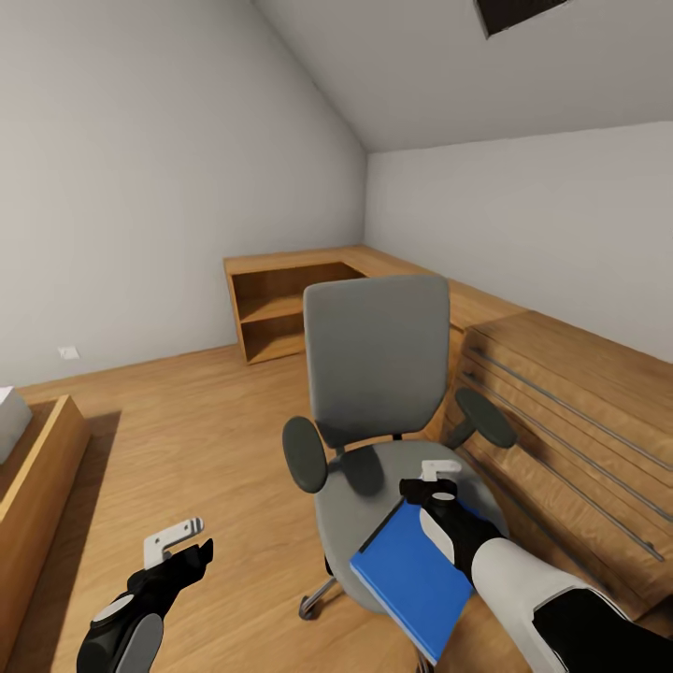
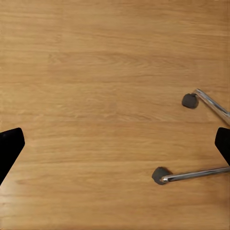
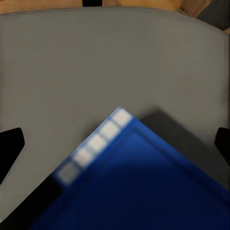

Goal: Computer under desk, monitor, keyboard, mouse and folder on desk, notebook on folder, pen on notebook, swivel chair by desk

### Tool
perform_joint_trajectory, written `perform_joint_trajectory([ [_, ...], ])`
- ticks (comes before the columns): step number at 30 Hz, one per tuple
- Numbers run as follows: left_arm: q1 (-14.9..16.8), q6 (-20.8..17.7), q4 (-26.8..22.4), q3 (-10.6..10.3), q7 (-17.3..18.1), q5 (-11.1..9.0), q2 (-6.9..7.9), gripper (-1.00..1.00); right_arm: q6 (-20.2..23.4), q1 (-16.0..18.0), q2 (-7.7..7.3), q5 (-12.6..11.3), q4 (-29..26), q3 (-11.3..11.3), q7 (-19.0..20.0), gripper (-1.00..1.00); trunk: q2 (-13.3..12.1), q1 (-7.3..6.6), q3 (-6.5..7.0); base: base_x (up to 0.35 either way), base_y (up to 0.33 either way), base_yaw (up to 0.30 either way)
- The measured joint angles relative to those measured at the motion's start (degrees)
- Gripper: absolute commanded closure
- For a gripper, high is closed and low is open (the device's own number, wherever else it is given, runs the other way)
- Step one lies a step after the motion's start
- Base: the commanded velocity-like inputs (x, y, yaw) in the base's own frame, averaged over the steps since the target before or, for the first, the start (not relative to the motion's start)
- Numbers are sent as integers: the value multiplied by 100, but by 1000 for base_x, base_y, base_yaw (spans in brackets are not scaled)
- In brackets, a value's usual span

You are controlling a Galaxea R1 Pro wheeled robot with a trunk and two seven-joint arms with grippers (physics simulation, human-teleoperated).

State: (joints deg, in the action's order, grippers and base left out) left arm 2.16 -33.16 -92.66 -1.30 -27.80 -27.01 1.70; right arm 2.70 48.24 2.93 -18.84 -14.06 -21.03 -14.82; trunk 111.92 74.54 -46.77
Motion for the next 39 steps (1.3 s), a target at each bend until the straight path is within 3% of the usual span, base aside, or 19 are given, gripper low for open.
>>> perform_joint_trajectory([
  [28, 0, -5, 0, 1, 0, 0, 0, -100, -14, -1, -6, -7, -70, 13, 1, -100, -1123, -615, 503, 0, 0, 0],
  [33, 0, -5, 10, 1, -6, 5, 0, -100, 16, -14, -25, -42, -406, 32, -1, -100, -1324, -725, 593, 0, 0, 0],
  [39, 0, -5, 22, 2, -8, 7, 0, -100, 239, -224, -69, -35, -1306, 58, -16, -100, -1406, -770, 629, 0, 0, 0],
])
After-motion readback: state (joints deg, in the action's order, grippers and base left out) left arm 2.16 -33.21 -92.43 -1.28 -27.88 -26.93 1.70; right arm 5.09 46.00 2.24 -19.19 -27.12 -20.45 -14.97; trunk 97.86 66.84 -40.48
